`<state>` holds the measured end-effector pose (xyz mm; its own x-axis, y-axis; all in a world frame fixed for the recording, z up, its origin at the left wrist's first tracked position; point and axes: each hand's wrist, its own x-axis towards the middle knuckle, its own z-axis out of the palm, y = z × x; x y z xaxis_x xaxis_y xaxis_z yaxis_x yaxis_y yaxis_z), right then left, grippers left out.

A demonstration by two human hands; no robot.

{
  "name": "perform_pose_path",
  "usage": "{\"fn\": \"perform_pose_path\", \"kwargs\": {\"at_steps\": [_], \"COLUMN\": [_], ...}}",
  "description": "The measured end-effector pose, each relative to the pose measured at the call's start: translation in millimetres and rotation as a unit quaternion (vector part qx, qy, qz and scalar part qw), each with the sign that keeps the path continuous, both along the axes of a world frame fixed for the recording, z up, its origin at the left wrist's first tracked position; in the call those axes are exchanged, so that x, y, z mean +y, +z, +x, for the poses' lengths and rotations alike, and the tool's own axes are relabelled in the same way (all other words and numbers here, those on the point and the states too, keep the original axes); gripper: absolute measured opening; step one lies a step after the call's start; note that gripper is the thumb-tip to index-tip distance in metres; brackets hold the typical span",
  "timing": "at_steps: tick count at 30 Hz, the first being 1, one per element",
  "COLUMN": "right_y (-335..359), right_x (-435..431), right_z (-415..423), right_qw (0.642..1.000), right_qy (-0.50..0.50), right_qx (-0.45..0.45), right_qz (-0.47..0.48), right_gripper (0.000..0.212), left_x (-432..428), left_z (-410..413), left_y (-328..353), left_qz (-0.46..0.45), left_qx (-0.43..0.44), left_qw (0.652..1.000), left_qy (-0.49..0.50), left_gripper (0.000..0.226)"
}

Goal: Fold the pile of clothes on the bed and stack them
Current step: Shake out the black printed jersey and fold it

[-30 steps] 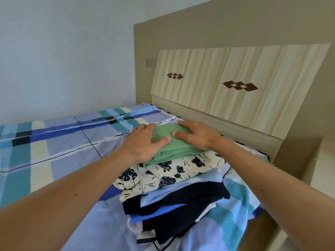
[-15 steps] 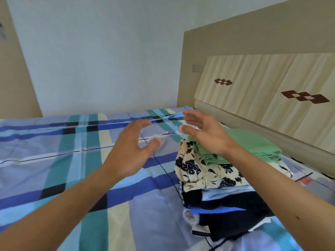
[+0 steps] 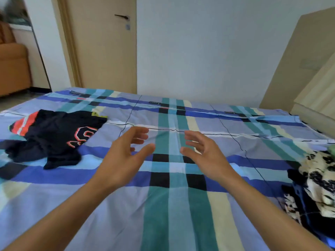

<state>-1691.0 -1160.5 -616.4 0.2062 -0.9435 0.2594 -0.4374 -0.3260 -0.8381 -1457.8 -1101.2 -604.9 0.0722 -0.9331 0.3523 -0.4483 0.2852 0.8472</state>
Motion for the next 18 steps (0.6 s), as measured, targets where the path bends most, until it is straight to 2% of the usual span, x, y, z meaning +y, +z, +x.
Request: {"fn": "perform_pose_path", "kwargs": {"at_steps": [3, 7, 12, 16, 18], "right_y": [-25, -58, -79, -92, -100], "right_x": [-6, -20, -36, -51, -58], "right_z": [51, 126, 213, 269, 305], "right_qw": [0.999, 0.994, 0.986, 0.972, 0.95], "right_qy": [0.032, 0.088, 0.148, 0.196, 0.238], "right_qx": [0.004, 0.025, 0.046, 0.128, 0.2], "right_qz": [0.026, 0.063, 0.065, 0.014, -0.02], "right_gripper": [0.049, 0.048, 0.044, 0.034, 0.031], "left_x": [11, 13, 9, 6, 6], "left_z": [41, 94, 147, 179, 192], "left_y": [-18, -27, -34, -43, -47], "left_qz": [0.024, 0.042, 0.064, 0.13, 0.162], "left_qx": [-0.002, -0.024, -0.072, -0.143, -0.17], "left_qw": [0.999, 0.993, 0.979, 0.945, 0.927], "left_qy": [0.036, 0.104, 0.178, 0.264, 0.293], "left_gripper": [0.059, 0.053, 0.046, 0.037, 0.035]}}
